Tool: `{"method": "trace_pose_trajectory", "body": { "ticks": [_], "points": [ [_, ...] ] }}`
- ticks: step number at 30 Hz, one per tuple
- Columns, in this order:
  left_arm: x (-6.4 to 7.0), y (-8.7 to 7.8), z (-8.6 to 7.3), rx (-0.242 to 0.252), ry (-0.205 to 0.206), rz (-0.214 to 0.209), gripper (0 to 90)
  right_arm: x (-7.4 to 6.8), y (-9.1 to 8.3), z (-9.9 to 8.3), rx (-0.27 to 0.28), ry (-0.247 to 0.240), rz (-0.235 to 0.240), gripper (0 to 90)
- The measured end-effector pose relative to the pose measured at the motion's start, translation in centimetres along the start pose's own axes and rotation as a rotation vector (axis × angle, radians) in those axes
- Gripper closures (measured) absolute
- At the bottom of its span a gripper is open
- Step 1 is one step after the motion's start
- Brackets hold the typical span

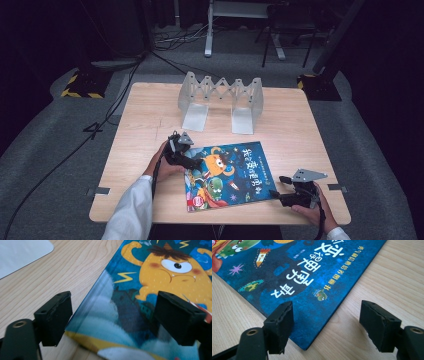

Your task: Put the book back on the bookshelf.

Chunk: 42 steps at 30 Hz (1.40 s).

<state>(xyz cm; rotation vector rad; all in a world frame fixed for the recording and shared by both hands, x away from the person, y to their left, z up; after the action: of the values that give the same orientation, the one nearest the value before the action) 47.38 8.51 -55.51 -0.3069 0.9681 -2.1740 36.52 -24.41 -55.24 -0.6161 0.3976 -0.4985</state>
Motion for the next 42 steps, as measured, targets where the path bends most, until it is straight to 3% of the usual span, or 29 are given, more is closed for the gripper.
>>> {"method": "trace_pose_trajectory", "body": {
  "ticks": [3,7,15,19,23,27,30,35,37,42],
  "points": [
    [0.1,0.6,0.3,-0.015,-0.029,-0.047,15.2,0.0,0.0,0.0,0.005,-0.002,-0.006,27.7],
    [0.5,0.6,0.3,-0.011,-0.005,-0.074,14.6,-0.3,0.2,0.0,-0.003,-0.001,0.015,27.8],
    [1.3,-1.1,-1.3,-0.025,0.017,-0.08,14.3,-1.4,0.8,0.1,-0.025,-0.023,0.083,27.5],
    [1.7,-2.4,-2.6,-0.035,0.018,-0.08,14.3,-1.7,1.1,0.3,-0.031,-0.037,0.091,25.8],
    [2.5,-4.0,-4.4,-0.005,0.014,-0.083,14.3,-2.0,1.6,0.7,-0.023,-0.068,0.068,23.3],
    [2.7,-4.8,-5.2,-0.003,0.017,-0.083,14.4,-1.8,2.0,1.0,-0.029,-0.06,0.069,21.4],
    [3.0,-5.5,-6.0,-0.003,0.006,-0.072,14.3,-1.1,2.7,1.6,-0.032,-0.052,0.054,16.6],
    [3.2,-6.5,-7.1,0.019,-0.002,-0.068,14.4,0.0,3.4,2.7,-0.032,-0.044,0.012,17.6],
    [3.1,-6.8,-7.5,0.026,-0.009,-0.061,14.4,-0.4,3.1,2.6,-0.037,-0.063,0.027,24.4],
    [3.4,-7.1,-7.8,0.027,-0.024,-0.046,14.4,-1.4,2.2,1.6,-0.046,-0.061,0.066,22.8]
  ]
}}
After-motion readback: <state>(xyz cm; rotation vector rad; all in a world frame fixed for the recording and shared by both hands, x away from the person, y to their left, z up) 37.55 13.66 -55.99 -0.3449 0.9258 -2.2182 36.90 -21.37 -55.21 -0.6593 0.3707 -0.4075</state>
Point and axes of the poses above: each handheld gripper's, and its own axes: y roughly forward along the jaws, z roughly out of its top, x roughly to its right, the point moved 8 cm from there along y, roughly forward along the jaws, and after that the axes turned 11 degrees about z, right-handed, at the moved point
